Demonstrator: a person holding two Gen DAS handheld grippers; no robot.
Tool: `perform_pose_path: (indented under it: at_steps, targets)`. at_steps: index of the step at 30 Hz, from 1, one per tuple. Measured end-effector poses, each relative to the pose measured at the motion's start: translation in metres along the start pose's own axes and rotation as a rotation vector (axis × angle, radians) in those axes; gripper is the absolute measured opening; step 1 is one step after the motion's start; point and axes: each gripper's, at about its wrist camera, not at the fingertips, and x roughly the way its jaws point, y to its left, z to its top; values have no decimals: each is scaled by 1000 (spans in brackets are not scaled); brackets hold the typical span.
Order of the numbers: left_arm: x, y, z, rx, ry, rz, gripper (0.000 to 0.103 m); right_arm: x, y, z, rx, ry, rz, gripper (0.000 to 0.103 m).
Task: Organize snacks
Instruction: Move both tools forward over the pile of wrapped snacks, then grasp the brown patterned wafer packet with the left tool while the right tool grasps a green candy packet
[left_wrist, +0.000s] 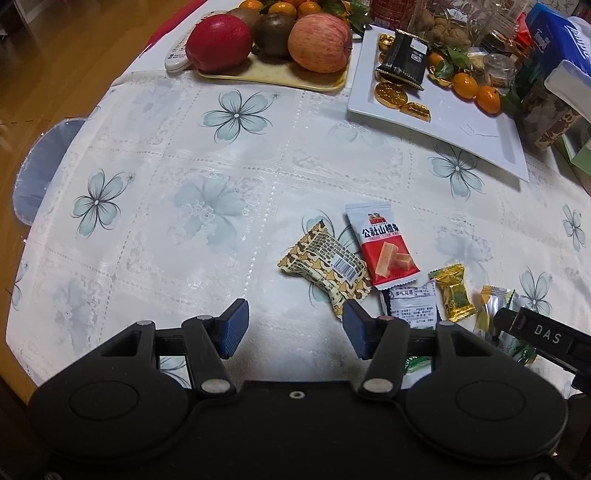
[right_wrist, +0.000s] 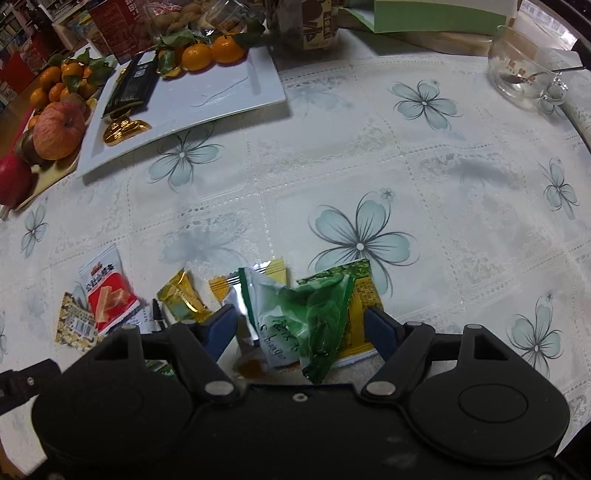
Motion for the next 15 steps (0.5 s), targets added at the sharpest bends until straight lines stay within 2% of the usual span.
perform_pose_path:
  at_steps: [3,4,8,10,15]
  targets:
    - [3,5,3,-24,8,-2,60,2,1,1,-13,-7,-17,78]
    - [4,7,4,-32,14,-9,60,1,1,1,-17,-11,-24,73]
    - [8,11,8,-62,30,-31,59,-3,1,0,-53,-27,-60,43]
    - [10,12,9,-71,31,-28,59,-5,-3,0,-46,-28,-74,33]
    - [16,10,8,-80,45,-17,59,-9,-22,6,22,17,4,28]
